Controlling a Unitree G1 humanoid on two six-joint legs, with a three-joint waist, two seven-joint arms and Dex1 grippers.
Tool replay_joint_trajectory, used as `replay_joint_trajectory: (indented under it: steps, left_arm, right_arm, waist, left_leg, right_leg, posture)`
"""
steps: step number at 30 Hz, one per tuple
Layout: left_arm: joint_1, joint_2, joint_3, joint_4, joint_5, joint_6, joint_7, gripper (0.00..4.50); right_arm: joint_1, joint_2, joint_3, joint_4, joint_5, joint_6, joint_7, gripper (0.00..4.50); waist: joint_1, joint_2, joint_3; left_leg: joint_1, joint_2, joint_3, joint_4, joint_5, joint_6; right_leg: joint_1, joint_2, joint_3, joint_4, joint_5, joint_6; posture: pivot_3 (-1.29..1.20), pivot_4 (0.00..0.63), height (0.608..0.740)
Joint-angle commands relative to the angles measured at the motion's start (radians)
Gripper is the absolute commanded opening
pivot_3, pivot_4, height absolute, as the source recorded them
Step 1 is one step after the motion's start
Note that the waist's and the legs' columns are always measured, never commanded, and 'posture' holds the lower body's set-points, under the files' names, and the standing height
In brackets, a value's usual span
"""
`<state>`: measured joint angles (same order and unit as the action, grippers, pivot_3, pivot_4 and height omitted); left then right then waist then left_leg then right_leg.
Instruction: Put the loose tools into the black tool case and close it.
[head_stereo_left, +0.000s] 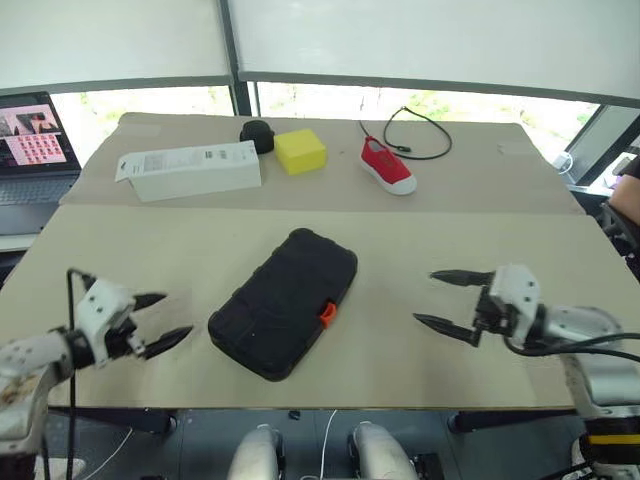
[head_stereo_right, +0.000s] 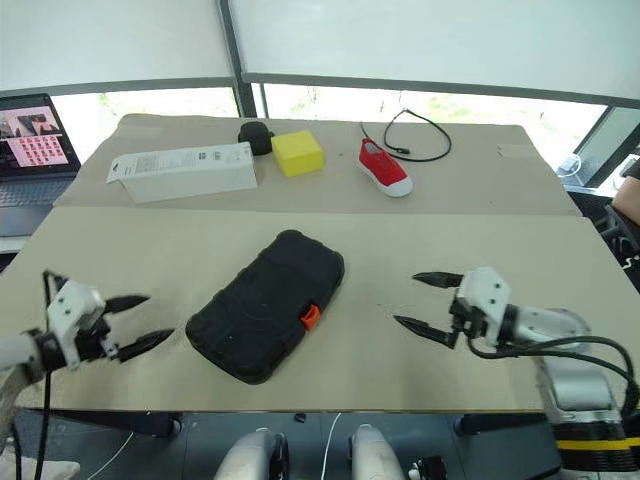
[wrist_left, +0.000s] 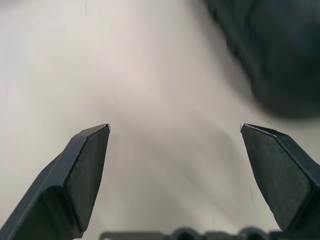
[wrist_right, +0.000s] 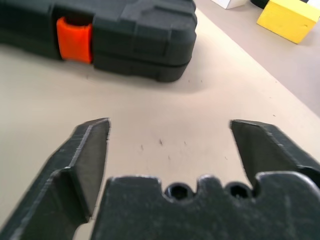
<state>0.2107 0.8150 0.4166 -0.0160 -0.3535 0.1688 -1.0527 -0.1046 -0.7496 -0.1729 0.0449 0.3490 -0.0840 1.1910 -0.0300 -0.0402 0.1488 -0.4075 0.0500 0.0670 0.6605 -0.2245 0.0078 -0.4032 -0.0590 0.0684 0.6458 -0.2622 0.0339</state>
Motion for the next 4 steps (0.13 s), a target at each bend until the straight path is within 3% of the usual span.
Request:
replay_joint_trajectory:
  steps: [1, 4]
  left_arm:
    - [0.001, -0.01, 0.047, -0.008, -0.006, -0.065, 0.023, 4.5]
    - [0.0, -0.023, 0.034, -0.027, 0.0, -0.08, 0.046, 4.5]
  right_arm:
    - [-0.037, -0.012, -0.033, 0.077, 0.03, -0.065, 0.038, 4.39]
    - [-0.059, -0.003, -0.022, 0.129, 0.004, -0.116, 0.028, 4.39]
  waist:
    - [0.012, -0.001, 0.0]
    - [0.019, 0.0, 0.001]
  left_leg:
    - [0.0, 0.0, 0.0, 0.0, 0.0, 0.0]
    - [0.0, 0.0, 0.001, 0.0, 0.0, 0.0]
  right_leg:
    - [0.0, 0.0, 0.0, 0.0, 0.0, 0.0]
    - [0.0, -0.002, 0.0, 0.0, 0.0, 0.0]
  posture:
    - [0.0, 0.15, 0.74]
    - [0.0, 0.15, 0.74]
